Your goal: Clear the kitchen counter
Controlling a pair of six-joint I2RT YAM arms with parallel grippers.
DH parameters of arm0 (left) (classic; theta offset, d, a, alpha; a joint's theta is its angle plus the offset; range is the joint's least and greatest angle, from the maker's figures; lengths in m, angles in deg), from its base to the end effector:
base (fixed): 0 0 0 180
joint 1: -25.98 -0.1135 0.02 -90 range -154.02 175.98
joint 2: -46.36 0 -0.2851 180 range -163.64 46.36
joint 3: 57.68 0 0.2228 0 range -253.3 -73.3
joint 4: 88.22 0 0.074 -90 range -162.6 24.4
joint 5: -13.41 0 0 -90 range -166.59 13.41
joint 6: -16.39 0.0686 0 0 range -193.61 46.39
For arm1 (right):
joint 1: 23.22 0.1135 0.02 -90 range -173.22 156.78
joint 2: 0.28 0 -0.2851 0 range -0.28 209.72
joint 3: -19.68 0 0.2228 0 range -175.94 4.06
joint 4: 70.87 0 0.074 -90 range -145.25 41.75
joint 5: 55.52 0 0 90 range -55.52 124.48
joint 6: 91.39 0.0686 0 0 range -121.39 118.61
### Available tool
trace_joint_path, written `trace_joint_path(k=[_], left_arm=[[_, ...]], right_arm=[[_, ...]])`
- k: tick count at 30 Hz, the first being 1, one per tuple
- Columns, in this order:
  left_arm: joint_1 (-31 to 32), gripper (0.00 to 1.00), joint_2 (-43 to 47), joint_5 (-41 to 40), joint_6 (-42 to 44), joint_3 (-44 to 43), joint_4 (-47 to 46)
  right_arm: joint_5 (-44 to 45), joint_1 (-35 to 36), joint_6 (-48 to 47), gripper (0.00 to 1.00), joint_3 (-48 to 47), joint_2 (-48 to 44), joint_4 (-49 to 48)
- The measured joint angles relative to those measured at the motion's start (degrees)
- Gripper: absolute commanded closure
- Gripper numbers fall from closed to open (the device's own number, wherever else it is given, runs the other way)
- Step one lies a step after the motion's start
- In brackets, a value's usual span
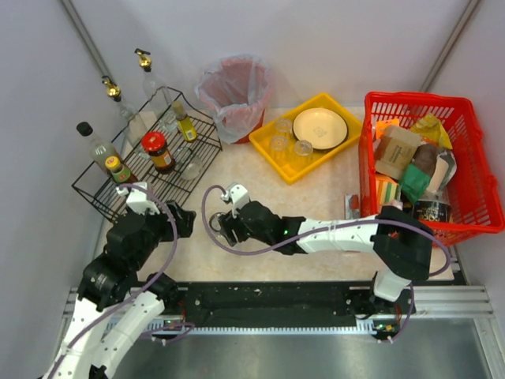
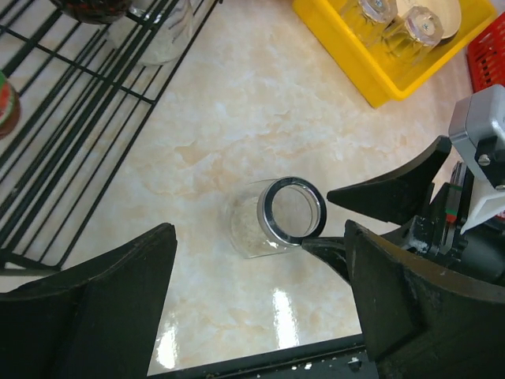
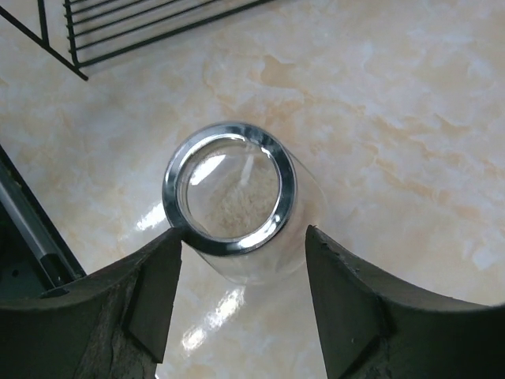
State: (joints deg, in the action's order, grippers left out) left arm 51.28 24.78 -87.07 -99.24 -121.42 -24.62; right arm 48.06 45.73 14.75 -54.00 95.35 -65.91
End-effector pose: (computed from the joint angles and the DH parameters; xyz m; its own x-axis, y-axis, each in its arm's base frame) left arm 0.0521 -0.0108 0.3162 -0.4135 -0.2750 -0.8680 0.0979 0.9343 -0.3427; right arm 0.1515 0.3489 0.2503 -0.3874 -0.2544 -0.8861 -0.7540 0.6405 0.1458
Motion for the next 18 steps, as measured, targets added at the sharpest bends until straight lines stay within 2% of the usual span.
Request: trace_joint_path(k=[6,11,18], left_arm=[[0.00,0.10,-2.05,3.15,-3.30,5.68,-6.69],[0.00,0.10,-7.45,4.00,-7.37,12.37,-14.88],[0.00,0.10,-18.12,1.68,-10.47,16.15,-27.04]], right_arm=[[1.88,-0.13,3.17,0.39,5.29,-2.73,1.46],[2.01,-0.35,4.94,0.43,8.35,-5.77,2.10],[-3.04,-0.50,10.62,0.62,9.38,-5.53,-2.32]])
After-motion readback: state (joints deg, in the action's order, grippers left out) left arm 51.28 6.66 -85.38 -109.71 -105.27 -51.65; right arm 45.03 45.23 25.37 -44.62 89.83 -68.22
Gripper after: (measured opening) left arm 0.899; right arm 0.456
